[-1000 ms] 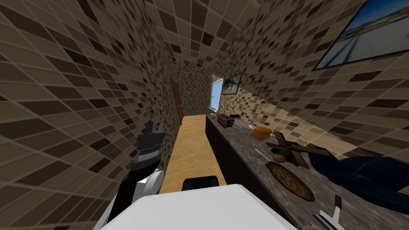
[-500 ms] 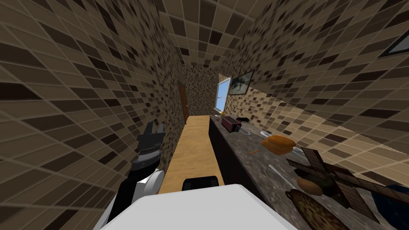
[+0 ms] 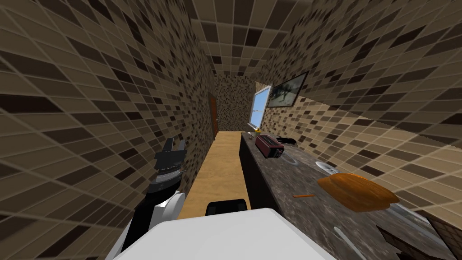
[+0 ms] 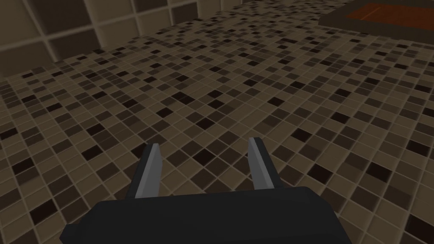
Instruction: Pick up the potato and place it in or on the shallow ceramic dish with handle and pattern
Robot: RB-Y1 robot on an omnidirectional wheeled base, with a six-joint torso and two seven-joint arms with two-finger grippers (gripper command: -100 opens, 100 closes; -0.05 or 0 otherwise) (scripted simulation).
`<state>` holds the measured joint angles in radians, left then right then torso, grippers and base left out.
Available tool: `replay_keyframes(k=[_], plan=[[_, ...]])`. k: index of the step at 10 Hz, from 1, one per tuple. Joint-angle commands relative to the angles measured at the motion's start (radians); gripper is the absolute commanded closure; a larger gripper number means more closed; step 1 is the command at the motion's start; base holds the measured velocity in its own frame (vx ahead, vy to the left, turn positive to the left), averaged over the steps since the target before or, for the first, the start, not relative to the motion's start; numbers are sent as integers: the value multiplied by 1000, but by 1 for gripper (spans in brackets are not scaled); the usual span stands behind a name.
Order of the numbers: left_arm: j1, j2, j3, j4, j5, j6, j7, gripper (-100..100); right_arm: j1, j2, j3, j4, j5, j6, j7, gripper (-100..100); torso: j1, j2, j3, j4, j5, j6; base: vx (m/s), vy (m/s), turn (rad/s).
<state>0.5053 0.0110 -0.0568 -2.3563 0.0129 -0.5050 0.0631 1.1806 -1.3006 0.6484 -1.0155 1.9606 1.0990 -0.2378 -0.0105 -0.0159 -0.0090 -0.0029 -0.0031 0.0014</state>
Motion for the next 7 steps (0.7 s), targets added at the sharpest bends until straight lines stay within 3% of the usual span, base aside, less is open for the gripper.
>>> replay_keyframes(k=[1, 2, 3, 4, 5, 6, 7], plan=[[0, 0, 0, 0, 0, 0, 0, 0, -18, 12, 29, 16, 41, -5, -10, -100, 0, 0, 0, 0, 0, 0, 79, -107, 157], [0, 0, 0, 0, 0, 0, 0, 0, -13, 7, 17, 9, 25, -4, -4, -100, 3, 3, 2, 1, 1, 1, 31, -46, 35], [0, 0, 0, 0, 0, 0, 0, 0, -15, 8, 19, 10, 28, -5, -5, 0, 7, 6, 4, 1, 2, 1, 8, -11, 0], [0, 0, 0, 0, 0, 0, 0, 0, -45, 32, 23, 12, 24, -26, 12, -100, 10, 9, 5, 2, 3, 1, -9, -31, 90], [0, 0, 0, 0, 0, 0, 0, 0, -32, 21, 22, 14, 27, -13, 1, -100, 10, 10, 6, 2, 2, 1, -6, -21, 28], [0, 0, 0, 0, 0, 0, 0, 0, -34, 23, 22, 14, 27, -16, 3, 100, 10, 10, 6, 3, 3, 2, -1, -3, -14], [0, 0, 0, 0, 0, 0, 0, 0, -33, 23, 23, 14, 27, -17, 3, 100, 12, 10, 6, 3, 4, 1, 0, 0, 0]])
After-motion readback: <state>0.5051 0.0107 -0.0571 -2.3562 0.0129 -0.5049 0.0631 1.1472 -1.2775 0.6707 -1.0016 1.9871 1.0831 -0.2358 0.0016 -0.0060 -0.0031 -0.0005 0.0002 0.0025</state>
